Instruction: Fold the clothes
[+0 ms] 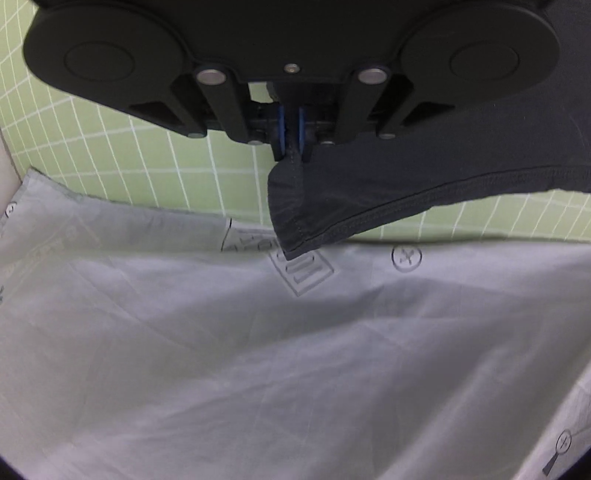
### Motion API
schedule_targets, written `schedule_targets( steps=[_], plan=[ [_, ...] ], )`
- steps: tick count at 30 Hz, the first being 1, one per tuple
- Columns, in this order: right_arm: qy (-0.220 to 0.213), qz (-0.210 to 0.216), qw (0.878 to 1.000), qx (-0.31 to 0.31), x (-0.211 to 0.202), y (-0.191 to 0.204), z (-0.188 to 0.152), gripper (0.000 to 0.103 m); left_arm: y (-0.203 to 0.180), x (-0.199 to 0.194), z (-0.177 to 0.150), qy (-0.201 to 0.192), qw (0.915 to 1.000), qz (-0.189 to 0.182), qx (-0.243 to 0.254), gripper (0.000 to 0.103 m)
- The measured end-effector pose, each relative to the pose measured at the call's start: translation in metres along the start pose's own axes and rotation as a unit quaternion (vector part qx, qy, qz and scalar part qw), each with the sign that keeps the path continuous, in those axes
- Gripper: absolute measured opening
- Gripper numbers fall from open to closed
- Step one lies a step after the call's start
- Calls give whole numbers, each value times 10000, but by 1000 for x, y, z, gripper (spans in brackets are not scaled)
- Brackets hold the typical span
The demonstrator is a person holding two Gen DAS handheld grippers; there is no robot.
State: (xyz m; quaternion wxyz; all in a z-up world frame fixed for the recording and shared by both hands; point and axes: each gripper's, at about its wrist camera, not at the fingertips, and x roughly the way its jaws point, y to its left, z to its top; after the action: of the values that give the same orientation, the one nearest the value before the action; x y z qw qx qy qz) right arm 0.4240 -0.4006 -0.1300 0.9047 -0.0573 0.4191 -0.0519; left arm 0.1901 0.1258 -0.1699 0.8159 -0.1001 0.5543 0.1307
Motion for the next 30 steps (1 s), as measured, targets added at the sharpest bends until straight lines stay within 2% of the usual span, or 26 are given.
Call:
schedule_targets(
  steps=[1, 3, 4, 5, 8, 12, 14, 15, 18, 23, 24, 25, 28, 30],
  plan=[
    [-70, -64, 10000, 3, -2, 3, 2, 8, 0, 0, 0, -7, 10000, 0, 1, 103],
    [-209, -191, 9996, 9, -7, 8, 6, 21, 1, 0, -1, -34, 10000, 0, 1, 103],
    [-278, -254, 9993, 12, -9, 11, 9, 44, 1, 0, -1, -51, 10000, 1, -1, 103],
    [-348, -318, 9989, 15, -11, 14, 11, 57, 1, 0, -2, -67, 10000, 1, -3, 103],
    [-531, -494, 9974, 47, -18, 22, 15, 60, 0, -1, -5, -152, 9999, 9, -16, 103],
    [-217, -384, 9967, 681, -52, 14, -47, 60, -1, -2, -7, -243, 9997, 19, -39, 103],
    [-76, -421, 9914, 1236, -70, 5, -78, 60, -1, -3, -7, -224, 9997, 26, -16, 103],
    [-2, -422, 9871, 1546, -79, 0, -95, 60, -1, -3, -8, -211, 9998, 29, -2, 103],
    [222, -78, 9630, 2685, -95, -13, -143, 60, -2, -5, -15, -133, 9997, 99, 154, 103],
    [513, 654, 9243, 3724, -100, -8, -181, 59, -4, -11, -31, -51, 9992, 136, 383, 103],
    [527, 684, 9211, 3796, -102, -4, -181, 59, -4, -12, -35, -27, 9990, 133, 435, 103],
    [540, 706, 9192, 3836, -102, 0, -180, 59, -4, -14, -39, -7, 9987, 132, 484, 103],
    [518, 606, 9329, 3513, -98, 15, -171, 56, -5, -19, -50, 20, 9979, 132, 636, 103],
    [494, 538, 9339, 3500, -94, 19, -166, 55, -5, -21, -57, -17, 9973, 123, 719, 103]
  ],
)
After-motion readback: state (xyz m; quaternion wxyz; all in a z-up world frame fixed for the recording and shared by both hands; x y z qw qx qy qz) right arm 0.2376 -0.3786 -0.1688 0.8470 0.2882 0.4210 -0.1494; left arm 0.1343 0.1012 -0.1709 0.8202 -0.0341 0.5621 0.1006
